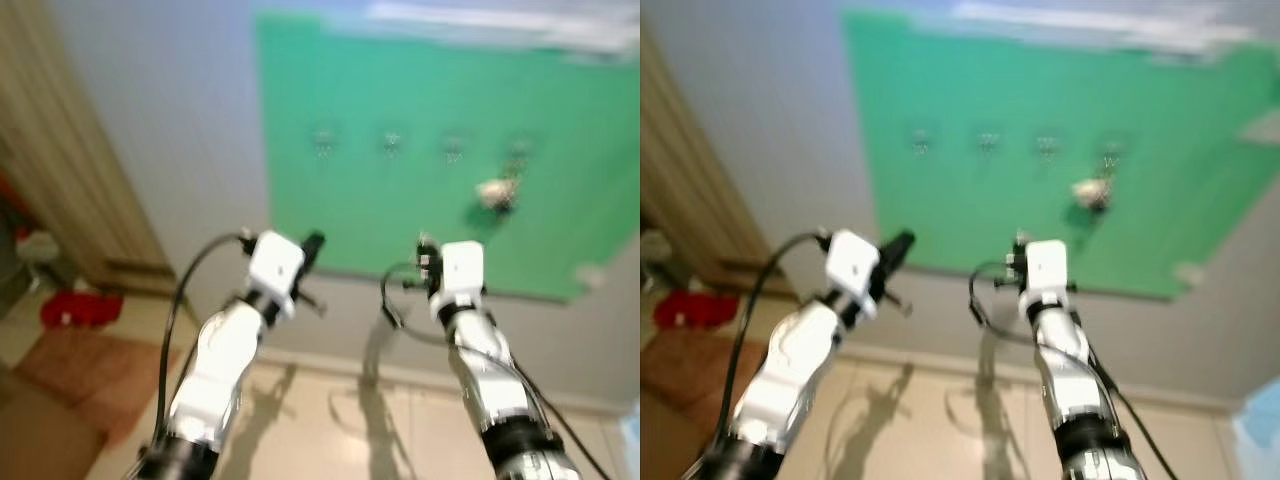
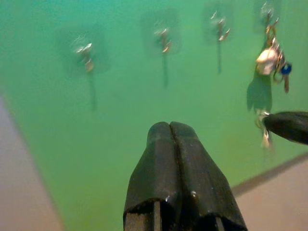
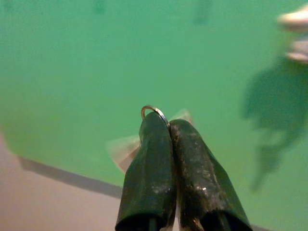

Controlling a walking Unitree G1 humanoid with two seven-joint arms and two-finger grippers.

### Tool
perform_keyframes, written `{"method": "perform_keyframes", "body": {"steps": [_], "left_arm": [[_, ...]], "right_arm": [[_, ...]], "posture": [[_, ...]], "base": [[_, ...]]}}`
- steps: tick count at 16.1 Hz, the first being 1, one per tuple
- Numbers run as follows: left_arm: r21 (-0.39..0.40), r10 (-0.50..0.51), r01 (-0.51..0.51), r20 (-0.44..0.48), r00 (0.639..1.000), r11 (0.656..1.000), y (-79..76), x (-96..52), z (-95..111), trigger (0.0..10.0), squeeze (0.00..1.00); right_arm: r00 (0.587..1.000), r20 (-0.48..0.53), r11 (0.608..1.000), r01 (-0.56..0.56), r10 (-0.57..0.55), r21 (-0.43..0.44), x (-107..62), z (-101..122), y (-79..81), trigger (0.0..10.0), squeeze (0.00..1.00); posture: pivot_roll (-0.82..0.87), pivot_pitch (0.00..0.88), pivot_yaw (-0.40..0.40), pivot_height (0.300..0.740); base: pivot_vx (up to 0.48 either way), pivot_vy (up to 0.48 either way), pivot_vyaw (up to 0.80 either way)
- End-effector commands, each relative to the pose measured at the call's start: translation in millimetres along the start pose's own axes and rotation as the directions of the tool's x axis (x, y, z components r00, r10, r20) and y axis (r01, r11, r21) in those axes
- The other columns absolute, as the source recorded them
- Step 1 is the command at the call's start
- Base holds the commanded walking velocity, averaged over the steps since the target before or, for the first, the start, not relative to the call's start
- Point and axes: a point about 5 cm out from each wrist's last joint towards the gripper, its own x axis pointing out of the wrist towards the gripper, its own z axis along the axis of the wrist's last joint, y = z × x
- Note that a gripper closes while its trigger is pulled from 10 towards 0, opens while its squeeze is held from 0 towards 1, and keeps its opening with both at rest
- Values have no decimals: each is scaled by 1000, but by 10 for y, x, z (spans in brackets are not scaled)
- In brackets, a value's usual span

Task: Hang keys on a hook

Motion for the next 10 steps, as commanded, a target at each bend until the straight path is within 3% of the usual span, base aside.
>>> {"method": "perform_keyframes", "body": {"steps": [1, 6, 10], "left_arm": [[11, 16, -15, -10, 1000, 1000, 1, 24, -3, 10000, 0], [11, 7, -7, -1, 1000, 1000, -16, 36, 16, 10000, 0], [9, 13, -13, 1, 1000, 1000, -17, 44, 21, 10000, 0]], "right_arm": [[1000, 13, 1000, 11, -11, -15, 17, 48, -57, 0, 0], [1000, 15, 1000, 5, -5, -24, 28, 58, -58, 0, 0], [1000, 25, 1000, -10, 11, -29, 30, 74, -31, 0, 0]], "posture": [[-41, 0, 48, 740], [-41, 0, 48, 740], [-41, 0, 48, 740]], "base": [[0, 0, 0], [51, 0, 0], [300, 375, 0]]}}
